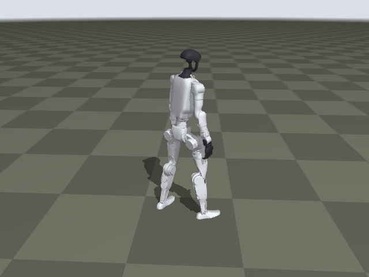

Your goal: Kungfu

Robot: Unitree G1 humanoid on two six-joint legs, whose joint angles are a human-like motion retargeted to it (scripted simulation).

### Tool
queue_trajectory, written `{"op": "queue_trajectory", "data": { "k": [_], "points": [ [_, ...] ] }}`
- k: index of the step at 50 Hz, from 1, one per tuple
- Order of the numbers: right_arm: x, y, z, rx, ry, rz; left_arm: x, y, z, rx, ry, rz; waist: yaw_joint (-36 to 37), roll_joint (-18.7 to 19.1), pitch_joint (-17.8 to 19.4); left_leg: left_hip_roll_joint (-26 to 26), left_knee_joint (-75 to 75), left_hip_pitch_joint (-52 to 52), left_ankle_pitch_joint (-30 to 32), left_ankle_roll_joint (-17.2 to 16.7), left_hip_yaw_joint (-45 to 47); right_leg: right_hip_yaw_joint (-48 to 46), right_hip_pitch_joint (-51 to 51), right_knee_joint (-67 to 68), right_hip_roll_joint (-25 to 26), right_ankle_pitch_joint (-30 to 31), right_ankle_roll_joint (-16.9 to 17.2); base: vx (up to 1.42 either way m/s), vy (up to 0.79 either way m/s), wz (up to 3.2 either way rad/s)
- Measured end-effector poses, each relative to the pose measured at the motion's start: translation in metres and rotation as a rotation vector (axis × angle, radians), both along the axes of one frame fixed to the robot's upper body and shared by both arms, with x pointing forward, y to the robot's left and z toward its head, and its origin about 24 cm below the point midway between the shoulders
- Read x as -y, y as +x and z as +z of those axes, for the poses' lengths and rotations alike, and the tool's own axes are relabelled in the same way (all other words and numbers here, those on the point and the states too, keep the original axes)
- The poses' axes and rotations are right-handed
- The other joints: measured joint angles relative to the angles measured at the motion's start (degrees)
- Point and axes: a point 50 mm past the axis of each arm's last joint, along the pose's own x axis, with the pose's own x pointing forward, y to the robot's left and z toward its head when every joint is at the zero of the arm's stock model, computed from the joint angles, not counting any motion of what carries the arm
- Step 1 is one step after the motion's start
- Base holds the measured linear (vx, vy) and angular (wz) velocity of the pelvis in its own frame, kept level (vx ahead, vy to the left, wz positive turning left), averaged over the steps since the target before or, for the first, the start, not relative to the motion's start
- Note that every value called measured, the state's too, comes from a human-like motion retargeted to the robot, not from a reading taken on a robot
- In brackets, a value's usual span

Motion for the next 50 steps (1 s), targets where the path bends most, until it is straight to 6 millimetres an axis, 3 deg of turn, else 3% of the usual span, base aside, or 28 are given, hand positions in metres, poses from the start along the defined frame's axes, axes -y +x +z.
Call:
{"op": "queue_trajectory", "data": {
  "k": [5, 7, 10, 16, 18, 20, 25, 29, 33, 38, 42, 47, 50],
  "points": [
    [-0.011, -0.053, -0.013, -0.159, -0.037, 0.143, -0.014, -0.002, 0.001, -0.066, 0.000, -0.020, 2.19, 2.36, -0.83, 2.00, -1.36, -1.38, 1.88, 0.61, 0.10, -3.31, 0.49, -0.45, 2.32, -7.02, -5.73, -0.03, 0.47, -0.12],
    [-0.011, -0.071, -0.016, -0.210, -0.076, 0.158, -0.021, 0.000, 0.004, -0.051, -0.016, -0.005, 2.47, 2.39, -1.66, 1.43, -2.57, -1.82, 2.52, 1.21, -0.25, -3.11, 0.04, 1.34, 2.20, -8.03, -3.56, -0.02, 0.39, 0.10],
    [-0.013, -0.092, -0.018, -0.254, -0.109, 0.158, -0.035, 0.001, 0.007, -0.020, -0.015, 0.044, 2.74, 2.05, -2.45, 0.77, -3.85, -2.62, 3.70, 1.85, 0.14, 1.14, -0.46, 5.83, 3.48, -7.92, -3.78, -0.05, 0.32, -0.09],
    [-0.028, -0.110, -0.021, -0.319, -0.033, 0.015, -0.055, -0.016, 0.007, -0.034, 0.060, 0.243, 2.48, -0.63, -4.31, -2.26, -3.58, -5.77, 5.61, 3.02, -0.58, 10.68, 1.51, 11.15, 8.39, -7.53, 0.26, -0.07, 0.15, 0.14],
    [-0.035, -0.111, -0.021, -0.326, 0.008, -0.028, -0.056, -0.026, 0.005, -0.069, 0.065, 0.309, 2.62, -1.87, -5.08, -3.78, -3.98, -6.04, 5.81, 3.41, -0.78, 10.49, 3.48, 11.11, 8.92, -3.50, 2.60, -0.05, 0.08, 0.13],
    [-0.041, -0.109, -0.022, -0.334, 0.044, -0.052, -0.052, -0.040, 0.002, -0.113, 0.063, 0.394, 3.51, -3.73, -5.95, -5.51, -4.37, -6.16, 5.74, 3.76, 0.22, 11.93, 5.22, 9.93, 9.29, -4.45, 8.93, -0.01, 0.01, -0.19],
    [-0.056, -0.099, -0.024, -0.310, 0.091, -0.045, -0.029, -0.081, -0.005, -0.209, 0.026, 0.724, 5.87, -5.33, -7.02, -5.95, -6.63, -4.12, 5.42, 3.37, 3.94, 12.55, 6.94, 4.85, 10.30, -7.99, 2.49, -0.08, 0.02, -0.70],
    [-0.060, -0.079, -0.023, -0.243, 0.107, -0.013, -0.013, -0.103, -0.005, -0.266, -0.069, 0.936, 4.97, -4.81, -7.48, -5.27, -6.92, -4.62, 5.11, 3.03, 5.98, 14.81, 5.03, 4.89, 10.00, -7.71, 3.79, -0.14, 0.02, -0.57],
    [-0.066, -0.055, -0.020, -0.155, 0.118, -0.002, -0.002, -0.110, -0.006, -0.277, -0.111, 1.077, 2.77, -3.69, -6.52, -3.82, -6.22, -5.87, 5.26, 3.15, 8.15, 17.91, 2.58, 6.28, 10.45, -6.89, 4.37, -0.21, -0.01, -0.52],
    [-0.070, -0.045, -0.018, -0.090, 0.175, -0.078, -0.011, -0.102, -0.006, -0.212, -0.087, 1.108, 0.66, -3.61, -5.32, -3.03, -6.33, -5.09, 5.86, 2.97, 9.08, 15.08, 3.59, 5.30, 10.98, -7.32, 0.62, -0.16, -0.11, -0.18],
    [-0.067, -0.050, -0.017, -0.047, 0.281, -0.279, -0.015, -0.086, -0.006, -0.128, -0.102, 1.178, 3.21, -3.99, -5.87, -2.48, -6.46, -4.87, 6.55, 2.66, 10.31, 13.97, 3.72, 4.94, 10.77, -6.91, 0.33, -0.07, -0.15, -0.23],
    [-0.048, -0.038, -0.013, 0.101, 0.370, -0.674, -0.017, -0.046, -0.003, 0.101, -0.329, 1.600, 2.17, -3.20, -5.05, -1.96, -6.54, -4.41, 7.07, 2.62, 10.39, 13.53, 4.35, 4.32, 11.73, -6.98, -0.87, -0.12, -0.10, -0.02],
    [-0.034, -0.035, -0.010, 0.226, 0.402, -0.987, -0.024, -0.029, 0.001, 0.252, -0.532, 1.897, 0.95, -2.09, -5.80, -0.94, -6.32, -5.14, 7.68, 2.23, 10.00, 12.47, 4.35, 3.86, 12.96, -11.24, -3.54, -0.07, -0.12, 0.08]
  ]
}}
